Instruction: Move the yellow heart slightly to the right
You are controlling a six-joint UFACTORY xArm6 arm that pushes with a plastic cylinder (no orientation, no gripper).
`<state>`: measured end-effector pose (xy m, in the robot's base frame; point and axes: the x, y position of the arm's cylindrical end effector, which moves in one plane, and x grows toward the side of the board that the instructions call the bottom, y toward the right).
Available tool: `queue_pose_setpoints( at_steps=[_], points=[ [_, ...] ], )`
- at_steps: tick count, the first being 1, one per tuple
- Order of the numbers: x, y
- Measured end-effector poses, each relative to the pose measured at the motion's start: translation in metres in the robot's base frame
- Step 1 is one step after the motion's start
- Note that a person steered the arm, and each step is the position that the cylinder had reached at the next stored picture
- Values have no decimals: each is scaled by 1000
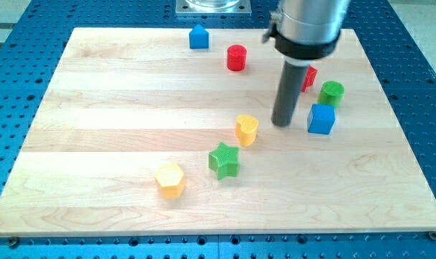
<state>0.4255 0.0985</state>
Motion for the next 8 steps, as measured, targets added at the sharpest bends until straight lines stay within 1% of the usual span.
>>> queue_pose_setpoints(
  at_steps=[1, 2, 3, 4, 5, 6, 7, 8],
  points=[
    [-4, -55],
    [12, -99],
    [37, -77],
    [51, -24],
    [50, -27],
    [29, -89],
    [28, -152],
    [-1, -98]
  ],
)
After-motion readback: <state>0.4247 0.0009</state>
